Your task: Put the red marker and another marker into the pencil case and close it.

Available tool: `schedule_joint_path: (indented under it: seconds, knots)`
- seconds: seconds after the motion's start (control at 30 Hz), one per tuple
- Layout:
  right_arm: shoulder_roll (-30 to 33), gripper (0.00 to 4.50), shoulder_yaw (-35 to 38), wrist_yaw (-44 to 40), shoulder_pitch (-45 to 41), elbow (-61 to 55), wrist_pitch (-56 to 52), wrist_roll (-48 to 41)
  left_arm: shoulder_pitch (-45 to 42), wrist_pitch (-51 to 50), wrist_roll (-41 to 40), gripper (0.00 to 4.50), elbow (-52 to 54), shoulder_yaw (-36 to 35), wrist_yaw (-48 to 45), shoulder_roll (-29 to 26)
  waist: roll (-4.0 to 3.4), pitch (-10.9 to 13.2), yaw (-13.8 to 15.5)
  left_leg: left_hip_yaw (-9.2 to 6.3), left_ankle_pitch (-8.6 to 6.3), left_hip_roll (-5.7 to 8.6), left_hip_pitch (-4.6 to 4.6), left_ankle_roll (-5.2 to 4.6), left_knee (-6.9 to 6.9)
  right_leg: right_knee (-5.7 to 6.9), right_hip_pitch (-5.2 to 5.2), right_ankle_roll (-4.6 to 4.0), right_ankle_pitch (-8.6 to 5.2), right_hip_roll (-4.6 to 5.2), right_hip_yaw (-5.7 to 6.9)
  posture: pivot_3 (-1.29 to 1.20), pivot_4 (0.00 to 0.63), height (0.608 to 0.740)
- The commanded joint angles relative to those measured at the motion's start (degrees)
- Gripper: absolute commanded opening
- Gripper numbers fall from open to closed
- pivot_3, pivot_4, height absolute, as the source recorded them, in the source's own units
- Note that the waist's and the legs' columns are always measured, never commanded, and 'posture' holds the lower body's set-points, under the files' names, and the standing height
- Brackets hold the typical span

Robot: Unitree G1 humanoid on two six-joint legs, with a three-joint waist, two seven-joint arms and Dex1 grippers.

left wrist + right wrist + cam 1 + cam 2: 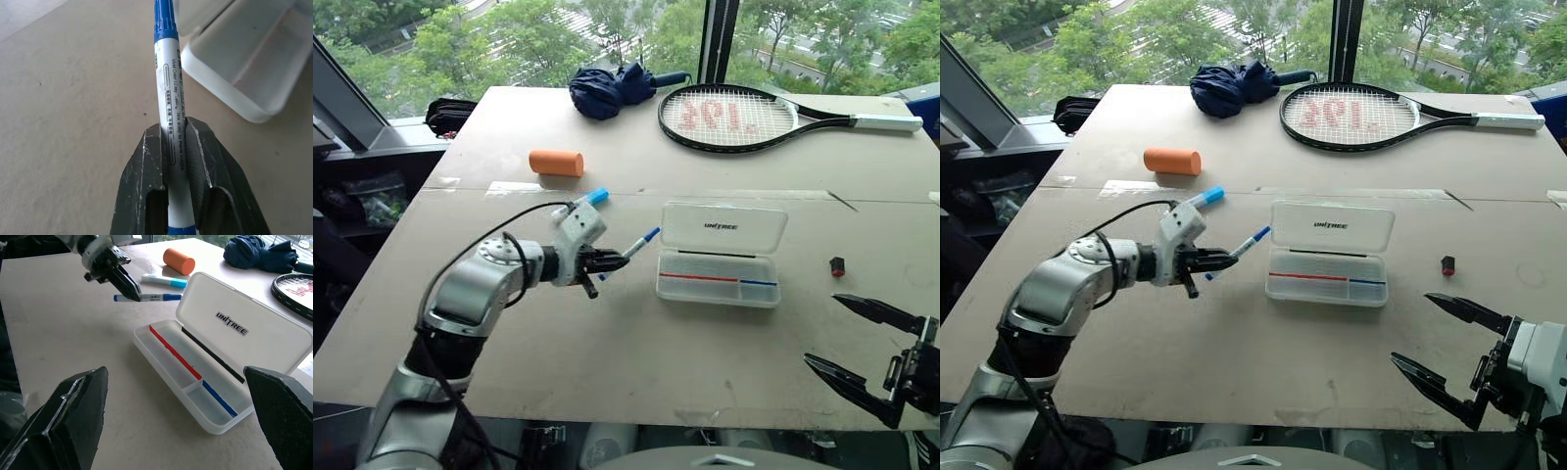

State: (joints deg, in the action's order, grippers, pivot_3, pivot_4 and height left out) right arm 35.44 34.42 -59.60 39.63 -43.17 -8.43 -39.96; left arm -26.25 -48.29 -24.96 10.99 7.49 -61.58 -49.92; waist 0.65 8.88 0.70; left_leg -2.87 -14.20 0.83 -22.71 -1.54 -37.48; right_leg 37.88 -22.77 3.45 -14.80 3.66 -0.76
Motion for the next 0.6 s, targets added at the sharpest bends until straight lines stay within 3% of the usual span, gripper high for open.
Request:
schedule_joint_path:
  seconds: [0.03,0.3,0.6]
  knots:
    - [-0.31,4.50,1.97,0.04,0.31,0.81,1.44,0.22,-3.80,6.70,1.06,0.01,-0.24,4.48,-11.71,-3.67,-0.05,-0.02,0.24,0.01,0.00,0.05,0.00,0.00,0.00,-0.04,0.03,-0.01,-0.01,0.04,0.01,0.00,0.150,0.730]
    - [-1.59,4.50,6.38,-0.89,4.46,1.49,2.43,-0.25,-20.65,10.02,9.69,0.01,-8.13,18.20,-13.04,9.13,0.08,0.05,0.69,0.02,-0.03,0.23,-0.10,-0.06,-0.11,-0.07,0.07,0.05,0.02,0.08,-0.01,0.00,0.150,0.730]
    - [-2.29,4.50,8.46,-0.42,6.49,0.03,2.05,-1.00,-30.92,17.47,21.50,0.01,-22.47,28.24,-9.05,25.12,0.11,0.10,0.00,0.00,-0.05,0.14,-0.06,-0.10,-0.11,0.00,0.05,0.07,0.00,-0.05,0.01,0.00,0.150,0.730]
